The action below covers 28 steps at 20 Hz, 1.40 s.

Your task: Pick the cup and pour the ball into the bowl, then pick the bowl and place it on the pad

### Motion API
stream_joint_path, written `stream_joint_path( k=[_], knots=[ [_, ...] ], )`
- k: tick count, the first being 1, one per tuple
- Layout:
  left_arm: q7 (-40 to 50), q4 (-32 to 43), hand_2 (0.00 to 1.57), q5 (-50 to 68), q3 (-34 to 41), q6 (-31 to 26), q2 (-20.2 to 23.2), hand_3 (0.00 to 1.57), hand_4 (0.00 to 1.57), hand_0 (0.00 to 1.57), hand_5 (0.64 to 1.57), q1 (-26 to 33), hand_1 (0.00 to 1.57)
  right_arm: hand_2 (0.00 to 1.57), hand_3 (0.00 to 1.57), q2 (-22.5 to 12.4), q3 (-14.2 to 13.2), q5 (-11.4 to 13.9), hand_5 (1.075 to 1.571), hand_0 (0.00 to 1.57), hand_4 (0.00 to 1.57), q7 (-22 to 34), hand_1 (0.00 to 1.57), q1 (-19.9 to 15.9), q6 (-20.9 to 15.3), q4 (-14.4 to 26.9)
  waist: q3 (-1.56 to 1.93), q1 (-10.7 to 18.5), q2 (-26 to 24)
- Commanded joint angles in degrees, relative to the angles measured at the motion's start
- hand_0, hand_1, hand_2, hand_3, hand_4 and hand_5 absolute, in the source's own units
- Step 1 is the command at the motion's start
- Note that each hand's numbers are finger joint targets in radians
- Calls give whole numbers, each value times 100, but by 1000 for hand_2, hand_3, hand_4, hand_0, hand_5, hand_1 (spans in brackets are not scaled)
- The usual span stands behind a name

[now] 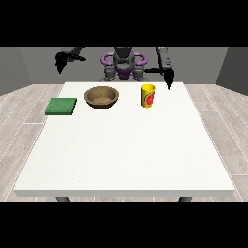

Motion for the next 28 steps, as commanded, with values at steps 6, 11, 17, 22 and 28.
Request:
stream_joint_path(
  k=[6, 11, 17, 22, 28],
  knots=[
    [-1421, 1861, 0, -107, 310, 196, 61, 0, 0, 0, 1517, -922, 0, 0, 0, -286, -224, -140, 1570, 0, 0, -560, 0, -360, 504, 503, 0, -174, 596],
    [-1435, 2519, 0, -272, 161, 511, -74, 0, 0, 0, 1517, -1254, 0, 0, 0, -246, -336, -30, 1571, 0, 0, -951, 0, -324, 571, 1210, 2, -74, 352],
    [-2239, 3593, 0, -195, 422, 626, 7, 0, 0, 0, 1521, -1736, 0, 0, 0, -122, -144, 96, 1571, 0, 0, -769, 0, -477, 387, 987, 0, -201, 579],
    [-2301, 4032, 0, -217, 470, 909, -31, 0, 0, 0, 1559, -1973, 0, 0, 0, -343, -199, -72, 1571, 0, 0, -461, 0, -383, 630, 789, 0, -444, 425],
    [-3087, 3968, 1571, -1097, 187, 2520, -167, 1571, 1455, 1317, 1245, -1553, 1317, 0, 0, -382, -271, -88, 1570, 0, 0, -766, 0, -527, 651, 697, 2, -748, 906]
  ],
)
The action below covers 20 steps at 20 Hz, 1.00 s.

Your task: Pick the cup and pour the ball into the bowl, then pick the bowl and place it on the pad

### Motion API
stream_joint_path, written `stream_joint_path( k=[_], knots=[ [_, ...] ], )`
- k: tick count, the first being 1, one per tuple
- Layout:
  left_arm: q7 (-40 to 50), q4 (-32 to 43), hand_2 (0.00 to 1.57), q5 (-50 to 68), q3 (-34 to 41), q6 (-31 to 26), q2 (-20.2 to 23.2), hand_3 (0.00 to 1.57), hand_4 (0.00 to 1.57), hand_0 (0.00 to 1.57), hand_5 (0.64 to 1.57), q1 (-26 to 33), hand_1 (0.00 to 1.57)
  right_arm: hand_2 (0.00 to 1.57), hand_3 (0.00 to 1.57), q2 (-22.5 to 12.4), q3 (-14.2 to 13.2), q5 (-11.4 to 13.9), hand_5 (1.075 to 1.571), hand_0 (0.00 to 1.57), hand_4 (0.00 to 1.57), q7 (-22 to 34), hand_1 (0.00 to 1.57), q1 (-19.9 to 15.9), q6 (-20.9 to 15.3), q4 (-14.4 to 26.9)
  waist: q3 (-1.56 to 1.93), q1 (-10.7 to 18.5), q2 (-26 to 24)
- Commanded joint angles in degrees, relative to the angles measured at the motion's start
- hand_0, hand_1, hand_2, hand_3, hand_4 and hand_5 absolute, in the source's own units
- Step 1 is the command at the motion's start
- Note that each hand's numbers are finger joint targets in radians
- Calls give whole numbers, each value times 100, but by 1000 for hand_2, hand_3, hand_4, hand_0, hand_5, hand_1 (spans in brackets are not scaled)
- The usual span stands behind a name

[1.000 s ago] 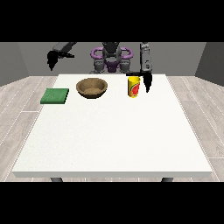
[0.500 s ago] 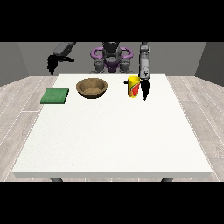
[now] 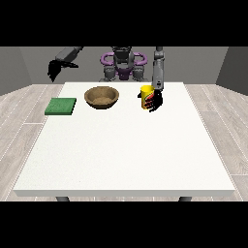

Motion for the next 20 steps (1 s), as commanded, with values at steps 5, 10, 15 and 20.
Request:
stream_joint_path(
  k=[5, 10, 15, 20],
  knots=[
    [75, 431, 1571, -428, -165, 783, -197, 1571, 1500, 1327, 1245, 120, 1327, 0, 0, -174, -103, -238, 1570, 0, 0, 508, 0, 150, 133, -120, -109, -134, -359],
    [1583, 36, 1571, -1402, -773, 1132, 800, 1571, 1571, 1381, 1341, -182, 1381, 0, 0, -255, -197, -12, 1569, 0, 0, 485, 0, 82, 25, 743, -88, 474, -1197],
    [3163, 80, 1571, -2012, -1028, 855, 1765, 1571, 1571, 1456, 1296, -1133, 1456, 0, 0, -227, -227, -64, 1569, 0, 0, 286, 0, 206, 228, 1130, -86, 353, -1433],
    [3897, 25, 1571, -2548, -1351, 790, 1769, 1571, 1571, 1473, 1278, -1439, 1473, 0, 0, -50, -160, 15, 1568, 0, 0, 349, 0, 83, 1, 1190, -103, 424, -1543]
  ],
)
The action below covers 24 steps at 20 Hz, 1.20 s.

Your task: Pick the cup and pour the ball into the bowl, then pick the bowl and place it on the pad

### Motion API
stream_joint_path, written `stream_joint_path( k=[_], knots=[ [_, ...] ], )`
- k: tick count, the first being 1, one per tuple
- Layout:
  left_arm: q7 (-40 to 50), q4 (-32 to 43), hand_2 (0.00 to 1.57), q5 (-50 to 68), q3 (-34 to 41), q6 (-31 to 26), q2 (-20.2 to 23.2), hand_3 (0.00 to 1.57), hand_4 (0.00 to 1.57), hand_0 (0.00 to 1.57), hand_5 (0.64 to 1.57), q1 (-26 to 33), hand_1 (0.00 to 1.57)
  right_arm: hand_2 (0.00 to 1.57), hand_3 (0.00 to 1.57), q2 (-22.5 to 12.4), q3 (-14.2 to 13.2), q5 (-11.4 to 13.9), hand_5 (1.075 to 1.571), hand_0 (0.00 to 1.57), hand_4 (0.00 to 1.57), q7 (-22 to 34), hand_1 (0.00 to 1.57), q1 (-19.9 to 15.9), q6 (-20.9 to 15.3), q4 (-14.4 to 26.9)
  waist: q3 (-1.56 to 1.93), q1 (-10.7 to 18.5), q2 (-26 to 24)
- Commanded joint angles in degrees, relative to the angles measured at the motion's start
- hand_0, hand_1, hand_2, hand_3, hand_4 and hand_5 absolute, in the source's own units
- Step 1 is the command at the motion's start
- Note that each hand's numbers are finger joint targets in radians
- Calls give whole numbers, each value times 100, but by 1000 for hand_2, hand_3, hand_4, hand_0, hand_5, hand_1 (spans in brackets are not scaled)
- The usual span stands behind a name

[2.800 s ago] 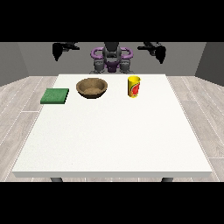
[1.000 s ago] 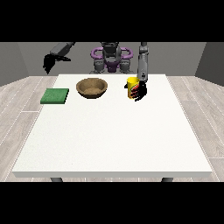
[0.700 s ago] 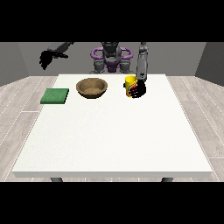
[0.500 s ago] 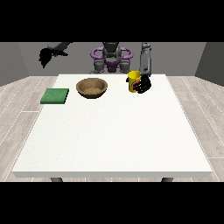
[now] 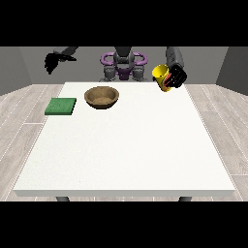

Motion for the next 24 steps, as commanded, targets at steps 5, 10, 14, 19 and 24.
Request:
stream_joint_path(
  k=[5, 10, 14, 19, 24],
  knots=[
    [1335, -282, 1571, -1053, -629, 448, -405, 1571, 1571, 1486, 1274, -445, 1486, 0, 0, -337, -262, -138, 1569, 0, 0, -465, 0, -84, 497, 656, -10, 37, 38],
    [2543, -110, 1571, -2234, -1324, 725, -654, 1571, 1508, 1501, 1244, -853, 1501, 0, 0, -273, -174, -50, 1570, 0, 0, -169, 0, -181, 306, 740, -7, -33, -307],
    [3382, 85, 1571, -3149, -1918, 364, -760, 1571, 1571, 1559, 1207, -1247, 1559, 0, 0, -191, -107, 4, 1570, 0, 0, -445, 0, 114, 513, 915, 0, -165, -566],
    [3985, 210, 1571, -4367, -2847, 36, -1186, 1571, 1413, 1514, 1378, -1612, 1514, 0, 0, -421, -225, -48, 1571, 0, 0, -273, 0, -155, 537, 1152, -1, -86, -583],
    [4261, 431, 1571, -5230, -3567, -683, -1579, 1571, 1571, 1498, 1056, -1978, 1498, 0, 0, -348, -183, -9, 1571, 0, 0, -444, 0, -323, 526, 1202, -4, -243, -360]
  ],
)
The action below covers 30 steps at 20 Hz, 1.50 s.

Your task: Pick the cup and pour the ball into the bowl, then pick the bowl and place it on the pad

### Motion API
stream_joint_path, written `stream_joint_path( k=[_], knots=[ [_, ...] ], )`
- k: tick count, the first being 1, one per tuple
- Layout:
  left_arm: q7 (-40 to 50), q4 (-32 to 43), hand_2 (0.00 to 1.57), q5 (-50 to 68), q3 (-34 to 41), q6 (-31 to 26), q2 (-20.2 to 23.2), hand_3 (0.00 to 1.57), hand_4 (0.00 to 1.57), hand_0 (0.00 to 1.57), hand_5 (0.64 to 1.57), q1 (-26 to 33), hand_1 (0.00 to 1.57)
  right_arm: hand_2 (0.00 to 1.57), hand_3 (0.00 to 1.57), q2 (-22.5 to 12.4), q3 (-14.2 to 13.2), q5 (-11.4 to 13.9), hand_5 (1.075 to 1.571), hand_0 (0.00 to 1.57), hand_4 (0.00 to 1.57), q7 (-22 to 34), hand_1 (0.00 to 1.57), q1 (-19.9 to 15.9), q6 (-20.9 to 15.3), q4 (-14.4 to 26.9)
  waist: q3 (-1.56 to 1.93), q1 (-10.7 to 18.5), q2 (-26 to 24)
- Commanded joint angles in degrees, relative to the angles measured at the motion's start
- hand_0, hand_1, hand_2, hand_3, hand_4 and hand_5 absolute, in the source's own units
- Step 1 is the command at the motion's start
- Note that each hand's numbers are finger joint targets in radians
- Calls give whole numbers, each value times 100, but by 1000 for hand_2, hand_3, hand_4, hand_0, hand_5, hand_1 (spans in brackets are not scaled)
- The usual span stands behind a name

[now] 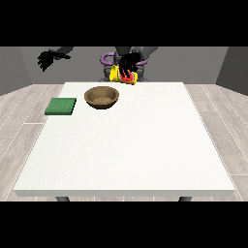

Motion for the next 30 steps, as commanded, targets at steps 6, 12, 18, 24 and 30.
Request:
stream_joint_path(
  k=[6, 12, 18, 24, 30],
  knots=[
    [446, 494, 1571, -1924, -1685, -1024, -369, 1571, 1504, 1520, 1232, -142, 1520, 0, 0, -16, 34, 60, 1571, 0, 0, -81, 0, -17, 67, 185, -6, 5, -105],
    [300, 350, 1571, -2406, -1851, -1834, -705, 1571, 1529, 1449, 1137, -467, 1449, 0, 0, 10, -44, 28, 1571, 0, 0, -168, 0, -117, -11, 365, -10, 201, -64],
    [-282, -25, 1571, -2070, -1177, -1372, -94, 1571, 1535, 1449, 1136, -391, 1449, 0, 0, -3, -88, -149, 1568, 0, 0, 298, 0, 120, 32, 337, -15, 278, -356],
    [380, -809, 1543, 499, 1306, -39, -368, 1425, 1513, 1236, 1196, 495, 1236, 0, 0, 92, -145, -172, 1567, 0, 0, 235, 0, 410, -65, 227, -86, 608, -333],
    [-288, -1697, 0, 3089, 2382, 817, -825, 0, 419, 0, 1561, 1610, 0, 0, 0, 525, 124, -71, 1567, 0, 354, 176, 0, 84, -297, -19, -164, 471, 464]
  ],
)
